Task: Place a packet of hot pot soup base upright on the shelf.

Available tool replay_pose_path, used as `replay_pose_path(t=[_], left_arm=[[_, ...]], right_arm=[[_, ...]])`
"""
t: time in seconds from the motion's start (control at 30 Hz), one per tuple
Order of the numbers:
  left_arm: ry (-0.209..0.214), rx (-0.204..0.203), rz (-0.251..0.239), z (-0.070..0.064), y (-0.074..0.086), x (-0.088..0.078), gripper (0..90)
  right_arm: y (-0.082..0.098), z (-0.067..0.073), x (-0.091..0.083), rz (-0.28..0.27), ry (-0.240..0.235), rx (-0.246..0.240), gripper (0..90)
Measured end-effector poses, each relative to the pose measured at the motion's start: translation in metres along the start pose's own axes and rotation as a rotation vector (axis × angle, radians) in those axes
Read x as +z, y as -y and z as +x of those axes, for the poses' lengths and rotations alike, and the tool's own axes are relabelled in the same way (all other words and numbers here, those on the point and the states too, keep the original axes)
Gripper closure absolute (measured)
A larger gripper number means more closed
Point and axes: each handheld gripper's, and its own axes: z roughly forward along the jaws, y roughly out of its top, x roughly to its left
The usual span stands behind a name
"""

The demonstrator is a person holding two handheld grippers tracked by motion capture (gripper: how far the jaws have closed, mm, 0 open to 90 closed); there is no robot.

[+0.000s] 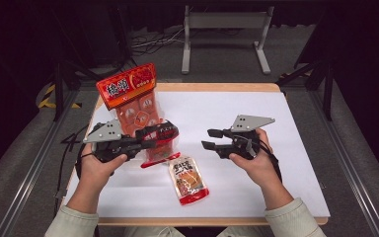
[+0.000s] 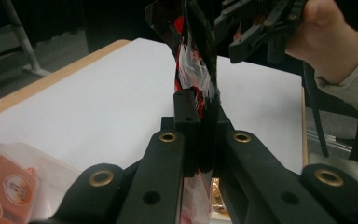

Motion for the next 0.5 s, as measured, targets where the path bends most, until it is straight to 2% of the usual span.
replay_pose_path(t=[0.27, 0.5], left_arm=[[0.011, 0.029, 0.018, 0.015, -0.009, -0.006, 88.1], [0.011, 0.031, 0.005, 0.029, -0.011, -0.013, 88.2]], right_arm=[[0.003, -0.005, -0.003, -0.001, 0.009, 0.015, 54.0], [0.005, -0.008, -0.01, -0.009, 0.023, 0.027, 54.1]])
